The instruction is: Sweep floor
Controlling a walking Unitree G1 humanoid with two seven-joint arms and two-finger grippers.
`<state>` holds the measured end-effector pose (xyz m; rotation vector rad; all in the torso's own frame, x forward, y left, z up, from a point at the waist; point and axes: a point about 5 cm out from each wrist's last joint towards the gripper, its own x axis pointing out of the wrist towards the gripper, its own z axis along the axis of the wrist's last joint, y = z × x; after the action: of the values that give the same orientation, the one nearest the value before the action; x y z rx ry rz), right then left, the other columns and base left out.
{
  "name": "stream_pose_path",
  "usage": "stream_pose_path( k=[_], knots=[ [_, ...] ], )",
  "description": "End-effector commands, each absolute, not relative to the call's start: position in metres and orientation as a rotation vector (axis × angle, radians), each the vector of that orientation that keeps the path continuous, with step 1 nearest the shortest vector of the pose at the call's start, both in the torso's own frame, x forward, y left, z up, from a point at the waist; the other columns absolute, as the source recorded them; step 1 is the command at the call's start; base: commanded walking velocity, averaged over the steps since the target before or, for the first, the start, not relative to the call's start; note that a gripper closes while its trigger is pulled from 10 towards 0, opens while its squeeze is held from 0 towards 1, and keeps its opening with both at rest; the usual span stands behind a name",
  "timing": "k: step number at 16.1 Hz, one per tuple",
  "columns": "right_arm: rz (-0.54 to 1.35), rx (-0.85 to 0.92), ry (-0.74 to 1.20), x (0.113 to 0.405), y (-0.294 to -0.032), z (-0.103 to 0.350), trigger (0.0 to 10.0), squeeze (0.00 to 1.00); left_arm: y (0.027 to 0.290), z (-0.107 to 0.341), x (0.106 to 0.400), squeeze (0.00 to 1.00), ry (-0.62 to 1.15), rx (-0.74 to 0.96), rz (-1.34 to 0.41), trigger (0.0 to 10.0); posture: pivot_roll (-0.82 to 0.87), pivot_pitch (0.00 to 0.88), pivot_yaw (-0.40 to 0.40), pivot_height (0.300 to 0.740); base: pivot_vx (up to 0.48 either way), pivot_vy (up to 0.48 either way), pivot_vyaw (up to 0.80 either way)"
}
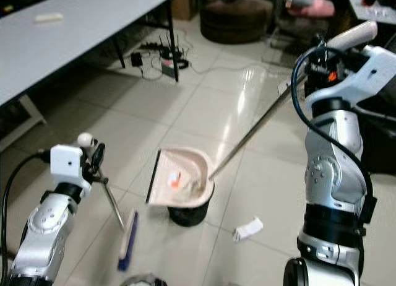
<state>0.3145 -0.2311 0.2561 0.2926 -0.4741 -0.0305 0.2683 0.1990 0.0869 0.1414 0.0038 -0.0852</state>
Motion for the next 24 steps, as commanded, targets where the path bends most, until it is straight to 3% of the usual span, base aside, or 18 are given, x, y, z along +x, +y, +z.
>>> stream_pose_path(
  k=[1, 10, 16, 21, 24],
  knots=[
    [0.000, 0.235, -0.572, 0.314, -0.228, 0.274, 10.0, 0.00, 0.197, 0.096, 0.273, 0.00, -0.038, 0.161, -0.102, 10.0, 0.03, 0.015, 0.055, 0.740, 0.000, 0.000, 0.00],
    [0.268, -0.124, -0.722, 0.326, -0.164, 0.268, 10.0, 0.00, 0.194, 0.093, 0.275, 0.00, -0.026, 0.193, -0.129, 10.0, 0.02, 0.025, 0.061, 0.740, 0.000, 0.000, 0.00],
    [0.535, -0.266, -0.864, 0.311, -0.102, 0.264, 10.0, 0.00, 0.197, 0.094, 0.273, 0.00, -0.031, 0.196, -0.112, 10.0, 0.03, 0.033, 0.040, 0.740, 0.000, 0.000, 0.00],
    [0.642, -0.333, -0.888, 0.300, -0.082, 0.251, 10.0, 0.00, 0.200, 0.094, 0.272, 0.00, -0.030, 0.214, -0.102, 10.0, 0.04, 0.010, 0.033, 0.740, 0.000, 0.000, 0.00],
    [0.732, -0.426, -0.909, 0.296, -0.069, 0.249, 10.0, 0.00, 0.199, 0.103, 0.281, 0.00, -0.055, 0.208, -0.099, 10.0, 0.03, 0.046, 0.038, 0.740, 0.000, 0.000, 0.00]
  ],
)
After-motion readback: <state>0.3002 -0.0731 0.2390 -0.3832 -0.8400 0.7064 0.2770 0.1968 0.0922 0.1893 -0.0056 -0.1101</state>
